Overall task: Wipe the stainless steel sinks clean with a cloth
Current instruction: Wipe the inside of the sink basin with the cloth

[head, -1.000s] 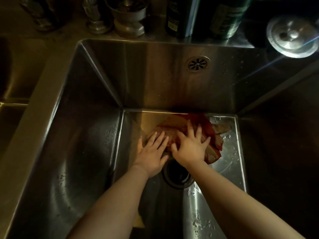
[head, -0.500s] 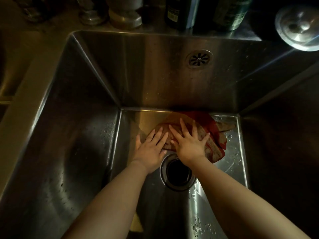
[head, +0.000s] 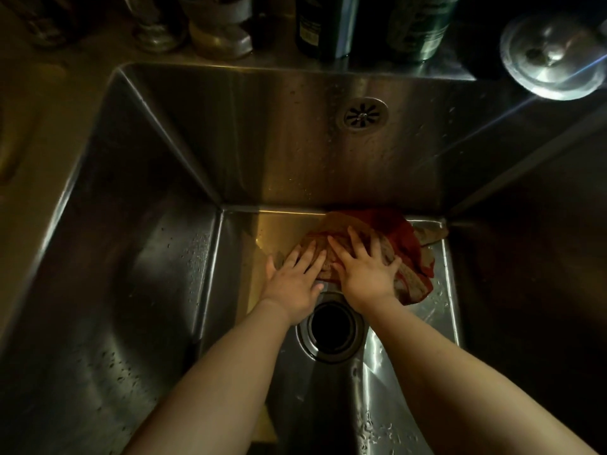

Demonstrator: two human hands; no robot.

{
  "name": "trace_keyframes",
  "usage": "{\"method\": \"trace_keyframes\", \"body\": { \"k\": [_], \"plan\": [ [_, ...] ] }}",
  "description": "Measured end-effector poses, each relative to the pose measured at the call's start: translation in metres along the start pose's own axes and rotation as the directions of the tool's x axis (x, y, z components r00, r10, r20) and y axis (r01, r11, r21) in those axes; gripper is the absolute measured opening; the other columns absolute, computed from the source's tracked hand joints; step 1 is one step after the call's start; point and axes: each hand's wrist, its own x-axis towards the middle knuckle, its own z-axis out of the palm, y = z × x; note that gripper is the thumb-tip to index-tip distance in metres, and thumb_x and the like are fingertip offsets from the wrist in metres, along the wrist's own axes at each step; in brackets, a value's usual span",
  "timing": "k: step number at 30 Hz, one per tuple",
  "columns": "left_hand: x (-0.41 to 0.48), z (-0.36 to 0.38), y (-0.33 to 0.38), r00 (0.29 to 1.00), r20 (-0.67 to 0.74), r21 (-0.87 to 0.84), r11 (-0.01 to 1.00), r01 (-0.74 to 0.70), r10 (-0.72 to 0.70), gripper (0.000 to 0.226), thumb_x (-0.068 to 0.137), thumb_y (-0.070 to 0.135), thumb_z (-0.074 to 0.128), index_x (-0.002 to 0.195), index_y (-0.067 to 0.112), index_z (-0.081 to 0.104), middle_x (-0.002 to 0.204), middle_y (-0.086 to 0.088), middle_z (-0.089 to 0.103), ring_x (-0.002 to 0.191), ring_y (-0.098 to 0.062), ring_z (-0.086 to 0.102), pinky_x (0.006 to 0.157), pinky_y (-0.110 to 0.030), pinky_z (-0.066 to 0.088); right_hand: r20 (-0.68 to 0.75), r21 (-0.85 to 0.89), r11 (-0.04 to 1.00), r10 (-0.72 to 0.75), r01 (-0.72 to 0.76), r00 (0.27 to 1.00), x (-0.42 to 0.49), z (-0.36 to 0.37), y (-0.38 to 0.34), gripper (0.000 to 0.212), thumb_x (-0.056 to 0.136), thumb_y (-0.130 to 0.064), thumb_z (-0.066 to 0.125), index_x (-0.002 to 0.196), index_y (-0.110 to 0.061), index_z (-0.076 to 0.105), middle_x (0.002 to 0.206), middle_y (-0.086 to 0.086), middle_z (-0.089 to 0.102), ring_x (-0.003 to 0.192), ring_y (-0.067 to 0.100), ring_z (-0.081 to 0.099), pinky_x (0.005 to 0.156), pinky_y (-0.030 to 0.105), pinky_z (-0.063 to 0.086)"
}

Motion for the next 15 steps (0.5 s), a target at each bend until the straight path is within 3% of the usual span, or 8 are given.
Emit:
{"method": "trace_keyframes", "body": {
  "k": [11,15],
  "plan": [
    [-0.026,0.007,0.007,0.998,0.026,0.011,0.998,-0.059,0.059,0.059,0.098,0.048,0.023,0.146,0.039,-0.010,0.157,0.009,-0.016,0.144,-0.018,-0.012,0.111,-0.058,-0.005,0.035,0.038,0.999,0.022,-0.023,0.999,-0.034,0.007,0.009,0.052,0.098,-0.042,0.027,0.141,-0.053,0.000,0.158,-0.009,-0.005,0.142,0.029,-0.016,0.102,0.072,0.007],
    [-0.038,0.016,0.002,0.994,-0.007,-0.054,0.993,0.109,-0.110,0.068,0.096,0.052,0.024,0.142,0.038,-0.023,0.154,0.008,-0.025,0.142,-0.022,-0.021,0.110,-0.057,-0.009,0.001,0.041,0.996,0.085,-0.085,0.996,-0.053,0.015,0.008,0.053,0.093,-0.059,0.021,0.142,-0.051,-0.001,0.158,-0.010,-0.008,0.142,0.027,-0.020,0.103,0.072,-0.001]
  ]
}}
